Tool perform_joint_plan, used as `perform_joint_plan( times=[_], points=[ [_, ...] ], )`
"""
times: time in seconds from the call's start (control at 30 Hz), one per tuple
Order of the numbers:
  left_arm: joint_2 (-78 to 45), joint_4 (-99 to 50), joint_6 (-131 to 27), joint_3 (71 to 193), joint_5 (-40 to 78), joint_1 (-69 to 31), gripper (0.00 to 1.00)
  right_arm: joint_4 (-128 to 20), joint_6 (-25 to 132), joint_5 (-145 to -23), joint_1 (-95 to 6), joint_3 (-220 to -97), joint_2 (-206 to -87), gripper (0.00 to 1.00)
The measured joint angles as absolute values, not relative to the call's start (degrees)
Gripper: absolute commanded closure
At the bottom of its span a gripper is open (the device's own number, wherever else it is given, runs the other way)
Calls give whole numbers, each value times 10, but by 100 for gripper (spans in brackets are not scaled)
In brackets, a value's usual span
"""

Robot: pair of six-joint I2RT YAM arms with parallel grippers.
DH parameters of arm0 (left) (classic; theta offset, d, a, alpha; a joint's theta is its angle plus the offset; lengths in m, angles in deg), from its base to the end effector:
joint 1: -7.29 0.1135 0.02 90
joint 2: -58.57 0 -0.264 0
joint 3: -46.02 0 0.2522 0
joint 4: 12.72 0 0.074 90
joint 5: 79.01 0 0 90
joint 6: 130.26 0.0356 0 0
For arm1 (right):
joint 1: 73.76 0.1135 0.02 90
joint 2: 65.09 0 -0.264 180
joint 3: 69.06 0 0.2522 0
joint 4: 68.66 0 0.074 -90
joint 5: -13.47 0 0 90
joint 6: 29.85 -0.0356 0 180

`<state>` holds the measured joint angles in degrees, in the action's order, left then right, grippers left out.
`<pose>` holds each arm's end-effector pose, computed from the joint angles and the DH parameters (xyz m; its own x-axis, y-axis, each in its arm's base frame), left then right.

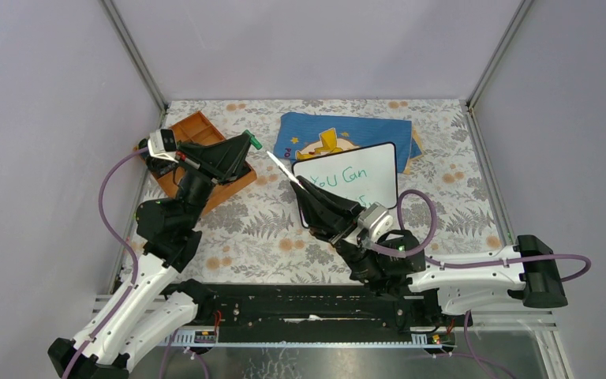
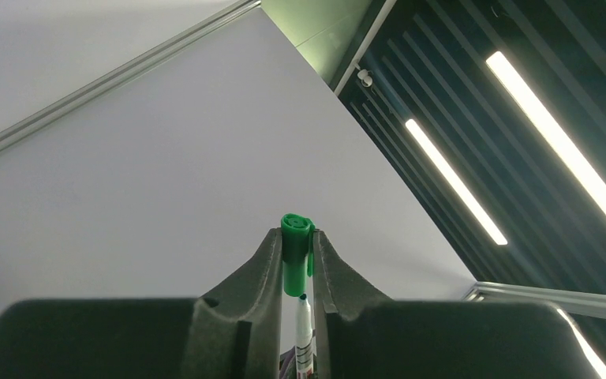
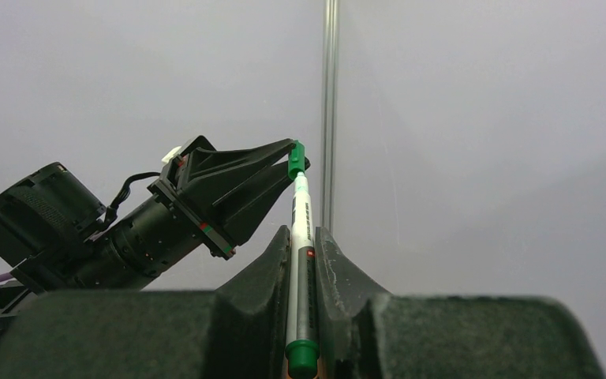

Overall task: Write a sentence on the whiteboard
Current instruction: Close the whiteboard marker at the center of the board.

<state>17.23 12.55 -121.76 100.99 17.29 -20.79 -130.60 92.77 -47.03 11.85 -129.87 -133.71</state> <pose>0.1323 -0.0750 0.4160 -0.4553 -0.8713 -0.1832 0.6283 -0.1687 -0.7595 0.0355 0.2331 0.4101 0.5081 0.4895 -0.7086 -0.6789 0.7340 0.0202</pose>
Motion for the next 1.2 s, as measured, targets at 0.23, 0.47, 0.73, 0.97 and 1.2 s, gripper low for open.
perform_joint_plan(
  times=[0.23,0.47,0.73,0.97,1.2],
  points=[
    [172,126,-1220,1010,177,-208,100,-1300,915,-470,108,-1307,-1340,100],
    [172,126,-1221,1009,180,-208,100,-1293,903,-471,103,-1307,-1342,100],
    [173,125,-1221,1003,180,-208,100,-1276,892,-471,102,-1307,-1343,100],
    [174,125,-1221,1002,181,-208,100,-1273,888,-471,102,-1308,-1343,100],
    [174,126,-1220,1002,182,-208,100,-1273,888,-471,102,-1314,-1345,100]
  ],
)
